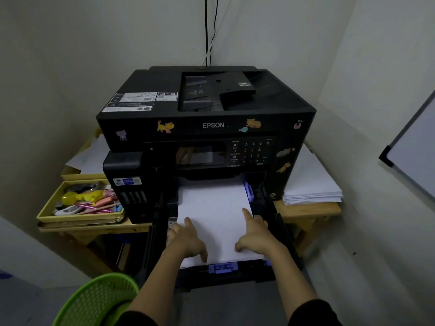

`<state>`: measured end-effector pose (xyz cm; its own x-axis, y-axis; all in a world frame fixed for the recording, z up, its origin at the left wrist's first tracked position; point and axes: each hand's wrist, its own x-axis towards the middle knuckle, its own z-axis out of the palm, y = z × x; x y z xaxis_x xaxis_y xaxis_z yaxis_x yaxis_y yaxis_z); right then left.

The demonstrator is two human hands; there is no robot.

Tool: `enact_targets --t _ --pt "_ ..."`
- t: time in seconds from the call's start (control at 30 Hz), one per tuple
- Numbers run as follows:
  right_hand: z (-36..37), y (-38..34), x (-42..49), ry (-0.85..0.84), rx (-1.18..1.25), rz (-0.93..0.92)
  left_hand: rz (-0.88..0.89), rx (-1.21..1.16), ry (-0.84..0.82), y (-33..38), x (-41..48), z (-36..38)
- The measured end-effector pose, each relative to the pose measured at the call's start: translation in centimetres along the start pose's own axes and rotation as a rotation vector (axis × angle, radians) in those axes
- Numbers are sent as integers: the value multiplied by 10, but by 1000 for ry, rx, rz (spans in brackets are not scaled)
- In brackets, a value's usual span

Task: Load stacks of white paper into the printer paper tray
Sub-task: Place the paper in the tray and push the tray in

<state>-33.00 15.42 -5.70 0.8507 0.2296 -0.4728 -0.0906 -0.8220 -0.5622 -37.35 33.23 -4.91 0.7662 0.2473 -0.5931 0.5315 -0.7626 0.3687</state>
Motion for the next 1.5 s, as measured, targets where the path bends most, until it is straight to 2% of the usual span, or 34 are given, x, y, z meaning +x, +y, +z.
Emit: enact_targets --t 0.23,0.57,0.7,0.77,0.87,0.97,1.03,1.17,1.5 --pt "6 -5 1 50 98 -11 57 -192 34 -5 -3 -5" --pt "11 0 -12 38 118 -33 141 -192 11 -12 -15 9" --pt "7 5 -23 -116 35 -125 273 -208 -100 -13 -21 13" --pt "7 7 -31 -213 -124 -184 323 -108 -175 -13 -25 15" --pt "16 7 -40 -267 -376 -270 373 183 -195 -11 -32 24" --pt "33 11 -45 -228 -555 -275 398 422 -161 -10 -38 39" --pt "44 14 -45 -151 -633 -265 393 520 -72 -12 -37 54" --pt "55 18 -48 41 -672 -311 379 571 141 -15 -37 72" --pt "58 10 -33 76 -676 -375 407 561 160 -14 -24 60"
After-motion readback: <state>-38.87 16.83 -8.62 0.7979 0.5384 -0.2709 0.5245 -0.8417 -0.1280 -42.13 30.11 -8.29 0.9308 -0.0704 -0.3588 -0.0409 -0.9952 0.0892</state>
